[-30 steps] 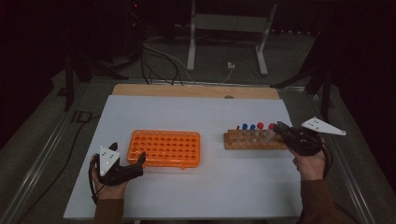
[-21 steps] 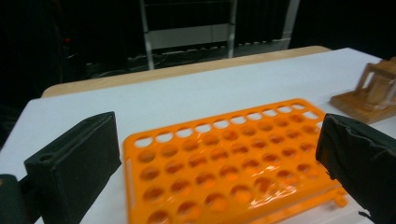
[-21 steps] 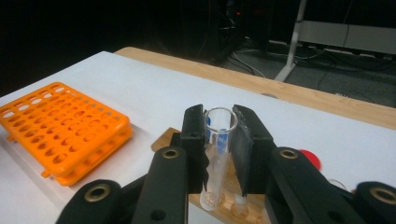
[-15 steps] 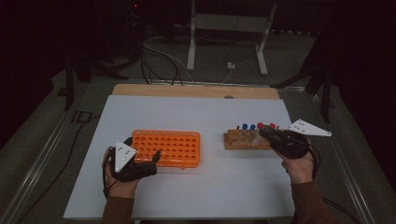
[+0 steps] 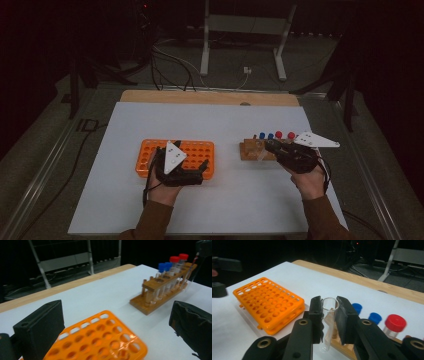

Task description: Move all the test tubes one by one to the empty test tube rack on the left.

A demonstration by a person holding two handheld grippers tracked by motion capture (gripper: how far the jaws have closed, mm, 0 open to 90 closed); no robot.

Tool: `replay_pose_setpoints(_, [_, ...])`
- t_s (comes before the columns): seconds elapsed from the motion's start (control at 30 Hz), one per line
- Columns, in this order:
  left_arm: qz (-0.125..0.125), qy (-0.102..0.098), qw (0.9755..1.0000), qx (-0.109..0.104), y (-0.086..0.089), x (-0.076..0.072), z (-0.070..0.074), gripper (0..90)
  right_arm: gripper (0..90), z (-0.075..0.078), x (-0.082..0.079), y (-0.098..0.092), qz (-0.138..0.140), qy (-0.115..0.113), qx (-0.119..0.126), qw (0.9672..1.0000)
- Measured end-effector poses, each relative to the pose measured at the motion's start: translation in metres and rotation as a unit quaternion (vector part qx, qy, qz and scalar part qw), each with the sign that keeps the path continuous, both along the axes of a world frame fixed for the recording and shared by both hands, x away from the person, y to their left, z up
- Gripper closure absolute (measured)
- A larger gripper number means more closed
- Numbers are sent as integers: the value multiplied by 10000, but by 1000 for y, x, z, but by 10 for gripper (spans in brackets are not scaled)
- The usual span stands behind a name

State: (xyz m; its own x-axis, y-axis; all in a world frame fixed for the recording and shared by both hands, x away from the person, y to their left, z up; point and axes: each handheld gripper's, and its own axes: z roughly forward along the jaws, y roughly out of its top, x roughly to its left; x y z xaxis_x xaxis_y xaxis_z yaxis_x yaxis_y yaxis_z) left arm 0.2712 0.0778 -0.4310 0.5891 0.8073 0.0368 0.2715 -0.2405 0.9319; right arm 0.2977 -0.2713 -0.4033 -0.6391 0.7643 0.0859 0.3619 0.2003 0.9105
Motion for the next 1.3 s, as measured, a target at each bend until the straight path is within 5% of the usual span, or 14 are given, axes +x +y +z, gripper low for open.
replay_pose_setpoints(0.53, [-388, 143, 9991, -39, -49, 14, -2, 35, 762, -2, -5, 16, 220, 0, -5, 9998])
replay_pose_setpoints(0.77, [-914, 357, 9950, 183, -79, 15, -3, 90, 762, -2, -7, 23, 335, -4, -51, 9994])
replay_pose_setpoints(0.93, [-1154, 353, 9926, 163, -96, 15, -2, 180, 762, -3, -9, 30, 438, -3, -68, 9990])
replay_pose_setpoints(1.3, [-1653, 331, 9852, 322, -116, 16, -3, 658, 762, -4, -13, 38, 615, 72, -50, 9981])
